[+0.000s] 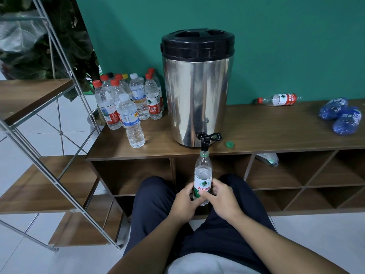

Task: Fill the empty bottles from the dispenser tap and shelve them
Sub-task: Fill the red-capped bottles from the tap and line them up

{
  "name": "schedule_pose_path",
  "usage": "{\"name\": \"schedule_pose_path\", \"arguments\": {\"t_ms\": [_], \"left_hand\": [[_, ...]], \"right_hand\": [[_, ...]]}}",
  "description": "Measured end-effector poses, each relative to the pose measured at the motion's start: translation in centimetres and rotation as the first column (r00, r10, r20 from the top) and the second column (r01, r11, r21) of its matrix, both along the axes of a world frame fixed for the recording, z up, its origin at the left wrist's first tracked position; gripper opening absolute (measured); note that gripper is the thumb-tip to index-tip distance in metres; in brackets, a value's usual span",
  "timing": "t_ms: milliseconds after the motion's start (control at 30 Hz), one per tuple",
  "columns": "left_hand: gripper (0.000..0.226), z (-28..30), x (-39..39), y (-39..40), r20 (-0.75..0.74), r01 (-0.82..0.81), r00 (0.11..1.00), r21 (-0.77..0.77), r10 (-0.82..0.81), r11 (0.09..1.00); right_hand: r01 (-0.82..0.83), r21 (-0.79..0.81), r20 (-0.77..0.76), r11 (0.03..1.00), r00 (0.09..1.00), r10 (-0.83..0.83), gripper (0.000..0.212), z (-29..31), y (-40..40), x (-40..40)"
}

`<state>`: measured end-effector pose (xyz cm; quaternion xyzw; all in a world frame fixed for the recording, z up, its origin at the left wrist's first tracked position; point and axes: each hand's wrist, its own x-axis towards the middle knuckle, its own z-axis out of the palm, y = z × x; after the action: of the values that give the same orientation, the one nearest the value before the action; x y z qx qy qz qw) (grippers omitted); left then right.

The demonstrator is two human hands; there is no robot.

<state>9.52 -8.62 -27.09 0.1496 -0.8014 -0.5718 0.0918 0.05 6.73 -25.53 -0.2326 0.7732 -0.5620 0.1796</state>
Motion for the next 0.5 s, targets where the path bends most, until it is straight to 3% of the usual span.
{"name": "schedule_pose_path", "arguments": {"t_ms": [500], "left_hand": [[0.046, -0.13, -0.04, -0.03, 0.004, -0.005, 1.0, 0.004, 0.005, 1.0]], "right_hand": [[0.0, -0.015, 0.004, 1.0, 1.0, 0.0, 0.04, 0.6, 0.04, 0.29]]}}
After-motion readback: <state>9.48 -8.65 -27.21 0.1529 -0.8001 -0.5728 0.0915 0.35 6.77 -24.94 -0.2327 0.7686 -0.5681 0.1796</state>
